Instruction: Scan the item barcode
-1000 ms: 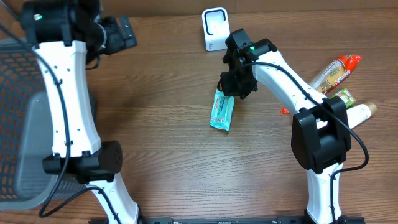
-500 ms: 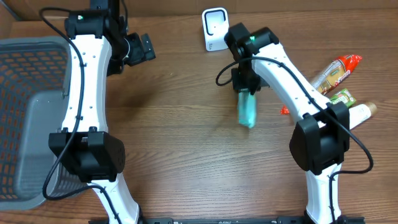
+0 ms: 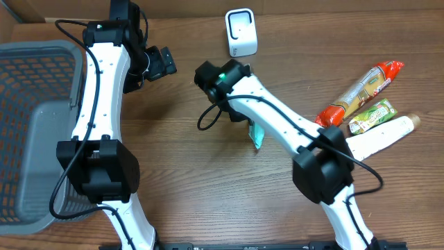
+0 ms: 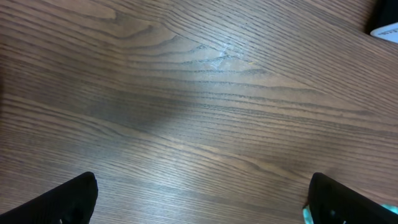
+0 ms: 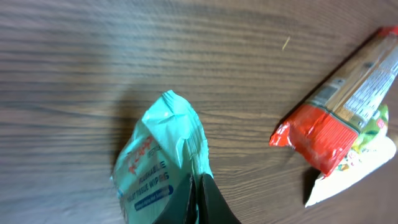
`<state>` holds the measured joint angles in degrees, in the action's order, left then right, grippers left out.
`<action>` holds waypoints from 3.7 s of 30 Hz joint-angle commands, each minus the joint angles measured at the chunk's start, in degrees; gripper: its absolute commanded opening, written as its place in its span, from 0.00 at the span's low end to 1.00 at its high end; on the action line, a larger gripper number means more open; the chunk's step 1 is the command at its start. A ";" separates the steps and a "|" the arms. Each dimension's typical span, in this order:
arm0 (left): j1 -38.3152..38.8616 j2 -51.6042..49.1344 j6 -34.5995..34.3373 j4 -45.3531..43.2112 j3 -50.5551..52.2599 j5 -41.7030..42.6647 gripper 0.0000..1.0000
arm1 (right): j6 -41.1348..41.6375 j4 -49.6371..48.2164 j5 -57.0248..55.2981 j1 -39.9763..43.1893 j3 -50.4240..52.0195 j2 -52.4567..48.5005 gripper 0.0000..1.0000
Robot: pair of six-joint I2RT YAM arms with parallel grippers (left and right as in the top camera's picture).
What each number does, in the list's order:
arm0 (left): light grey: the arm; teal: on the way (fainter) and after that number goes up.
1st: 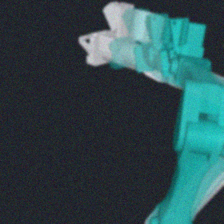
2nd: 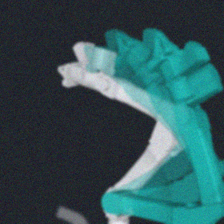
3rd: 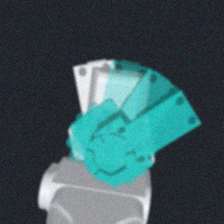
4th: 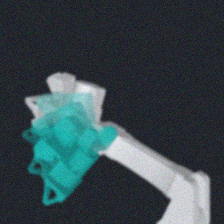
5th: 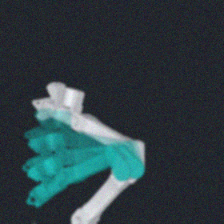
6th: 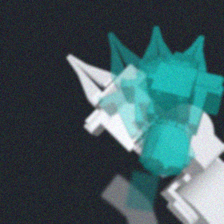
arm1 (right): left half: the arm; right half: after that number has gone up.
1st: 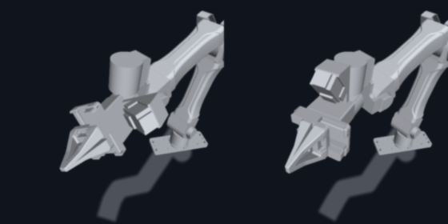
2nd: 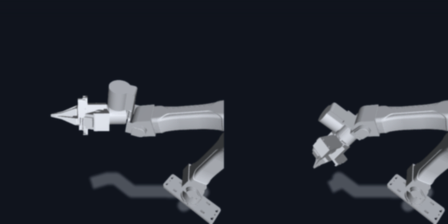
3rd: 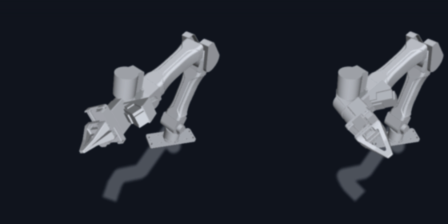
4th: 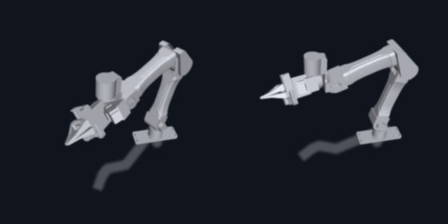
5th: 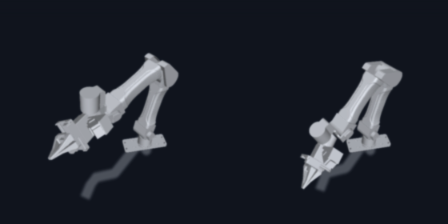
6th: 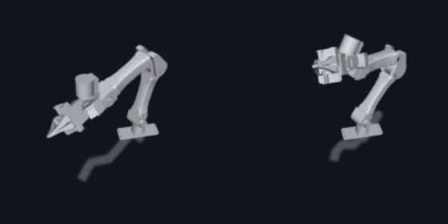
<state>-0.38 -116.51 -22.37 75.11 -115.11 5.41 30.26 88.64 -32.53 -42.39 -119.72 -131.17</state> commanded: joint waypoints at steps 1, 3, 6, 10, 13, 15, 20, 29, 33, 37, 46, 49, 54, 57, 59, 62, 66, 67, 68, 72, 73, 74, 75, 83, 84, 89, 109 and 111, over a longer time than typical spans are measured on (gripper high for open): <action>0.04 -0.48 -0.98 -0.22 0.31 0.37 1.00 | 4.52 0.39 -3.19 -0.39 0.04 -0.85 0.04; 0.04 -0.48 -0.98 -0.22 0.31 0.37 1.00 | 4.50 0.17 -3.23 -1.25 0.04 -0.85 0.04; 0.04 -0.48 -0.98 -0.22 0.31 0.37 1.00 | 4.28 -1.42 -1.33 -2.82 0.04 -0.85 0.04; 0.04 -0.48 -0.98 -0.22 0.31 0.37 1.00 | -2.49 -6.60 10.08 -4.79 0.04 -0.85 0.04; 0.04 -0.48 -0.98 -0.22 0.31 0.37 1.00 | -9.42 -9.68 20.57 -6.19 0.04 -0.85 0.04; 0.04 -0.48 -0.98 -0.22 0.31 0.37 0.99 | -11.28 -9.20 21.66 -6.34 0.04 -0.85 0.35; 0.04 -0.48 -0.98 -0.22 0.31 0.37 1.00 | -11.15 -7.08 25.16 -2.95 0.02 -0.85 0.86; 0.04 -0.48 -0.98 -0.22 0.31 0.37 1.00 | -12.72 -9.81 57.90 6.14 7.23 -0.85 0.88; 0.04 -0.48 -0.98 -0.22 0.31 0.37 1.00 | -11.61 -15.91 63.34 5.20 13.68 -0.85 0.80; 0.04 -0.48 -0.98 -0.22 0.31 0.37 1.00 | -7.43 -22.93 62.64 3.06 18.23 -0.85 0.75; 0.04 -0.48 -0.98 -0.22 0.31 0.37 1.00 | -3.82 -29.92 58.95 1.16 21.16 -1.42 0.37; 0.04 -0.48 -0.98 -0.22 0.31 0.37 1.00 | -3.87 -30.10 58.95 0.87 21.14 -1.62 0.19; 0.04 -0.48 -0.98 -0.22 0.31 0.37 0.99 | -5.01 -29.53 59.14 1.44 20.72 -1.51 0.04; 0.04 -0.48 -0.98 -0.20 0.31 0.37 0.99 | -6.82 -27.78 57.51 2.69 19.93 -0.59 0.04; 0.04 -0.48 -0.98 -0.22 0.31 0.37 0.99 | -6.93 -27.06 53.81 3.37 19.87 0.74 0.04; 0.04 -0.48 -0.98 -0.22 0.31 0.37 0.99 | -6.93 -25.94 45.90 4.13 19.87 4.33 0.04; 0.04 -0.48 -0.98 -0.22 0.31 0.37 0.99 | -6.84 -22.40 32.52 4.15 19.85 10.49 0.04; 0.04 -0.48 -0.98 -0.22 0.31 0.37 0.99 | -6.36 -20.94 28.52 4.15 19.85 11.74 0.04; 0.04 -0.48 -0.98 -0.22 0.31 0.37 0.99 | -5.99 -19.23 24.13 4.15 19.85 12.81 0.04; 0.04 -0.48 -0.98 -0.22 0.31 0.37 0.99 | 0.39 -11.10 3.61 4.11 19.85 14.16 0.04; 0.04 -0.48 -0.98 -0.22 0.31 0.37 1.00 | 3.19 -8.63 -2.05 4.11 19.98 13.84 0.04; 0.04 -0.48 -0.98 -0.22 0.31 0.37 1.00 | 5.11 -6.36 -6.34 4.11 20.00 13.16 0.04; 0.04 -0.48 -0.98 -0.22 0.31 0.37 1.00 | 5.55 -5.07 -8.44 4.13 20.00 12.44 0.04; 0.04 -0.48 -0.98 -0.22 0.31 0.37 1.00 | 5.38 -0.52 -11.67 3.37 20.00 4.79 0.04; 0.04 -0.48 -0.98 -0.22 0.31 0.37 1.00 | 5.38 -0.50 -11.13 2.93 20.00 4.02 0.04; 0.04 -0.48 -0.98 -0.22 0.31 0.37 1.00 | 5.38 -1.79 -10.56 1.20 19.98 2.51 0.33; 0.04 -0.48 -0.98 -0.22 0.31 0.37 0.99 | -7.63 -18.99 9.01 14.29 21.40 2.40 0.18; 0.04 -0.48 -0.98 -0.22 0.31 0.37 1.00 | -7.63 -19.04 11.82 15.93 21.73 2.40 0.16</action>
<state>-0.38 -116.51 -22.39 75.09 -115.09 5.41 22.83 69.78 -26.72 -28.67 -98.87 -129.01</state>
